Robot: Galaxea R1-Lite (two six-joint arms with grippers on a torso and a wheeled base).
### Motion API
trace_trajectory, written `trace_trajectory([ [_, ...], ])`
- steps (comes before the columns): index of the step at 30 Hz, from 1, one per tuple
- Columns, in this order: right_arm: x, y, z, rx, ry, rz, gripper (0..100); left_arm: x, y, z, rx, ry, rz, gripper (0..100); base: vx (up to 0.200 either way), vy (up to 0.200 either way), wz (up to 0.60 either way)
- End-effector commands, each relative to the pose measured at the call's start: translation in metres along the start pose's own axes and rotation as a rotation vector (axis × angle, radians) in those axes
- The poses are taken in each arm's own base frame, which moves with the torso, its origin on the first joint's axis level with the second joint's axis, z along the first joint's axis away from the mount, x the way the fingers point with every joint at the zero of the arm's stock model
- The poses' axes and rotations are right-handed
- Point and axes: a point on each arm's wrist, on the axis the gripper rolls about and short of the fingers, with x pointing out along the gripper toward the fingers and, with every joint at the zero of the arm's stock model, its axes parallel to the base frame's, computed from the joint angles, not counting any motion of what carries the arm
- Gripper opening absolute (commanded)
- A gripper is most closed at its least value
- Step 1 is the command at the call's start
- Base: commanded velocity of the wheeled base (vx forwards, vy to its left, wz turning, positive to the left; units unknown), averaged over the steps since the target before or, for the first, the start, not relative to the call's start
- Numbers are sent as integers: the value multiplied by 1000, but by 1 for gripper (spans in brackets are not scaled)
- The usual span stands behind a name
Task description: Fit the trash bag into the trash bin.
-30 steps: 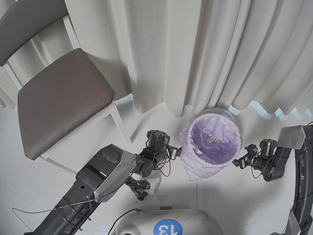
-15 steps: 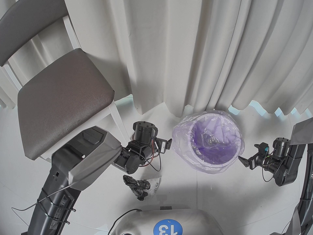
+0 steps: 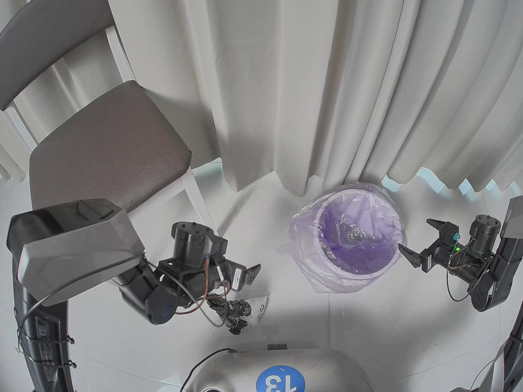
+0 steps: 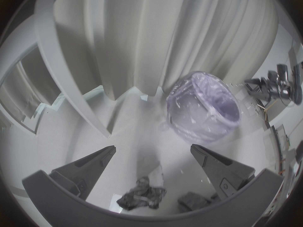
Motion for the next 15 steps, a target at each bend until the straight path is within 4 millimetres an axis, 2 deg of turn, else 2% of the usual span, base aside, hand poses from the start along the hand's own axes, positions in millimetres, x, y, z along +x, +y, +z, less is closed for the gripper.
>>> trace_trajectory([
  [1,-17,6,62,-34,-69,58,100,-46,16,-30,42,23,-6,100,0,0,0],
  [4,-21,12,89,-19,1,103,100,-46,17,-49,39,50,-1,100,0,0,0],
  [5,-21,12,89,-19,1,103,100,-46,17,-49,39,50,-1,100,0,0,0],
  [6,-23,17,108,-15,52,123,100,-49,21,-66,31,95,8,100,0,0,0],
  [8,-22,22,122,-18,80,154,100,-47,23,-80,27,124,11,100,0,0,0],
  [10,-18,32,131,-16,80,180,100,-40,27,-94,18,142,5,100,0,0,0],
  [15,-14,53,138,-26,79,186,100,-22,31,-121,11,153,-12,100,0,0,0],
])
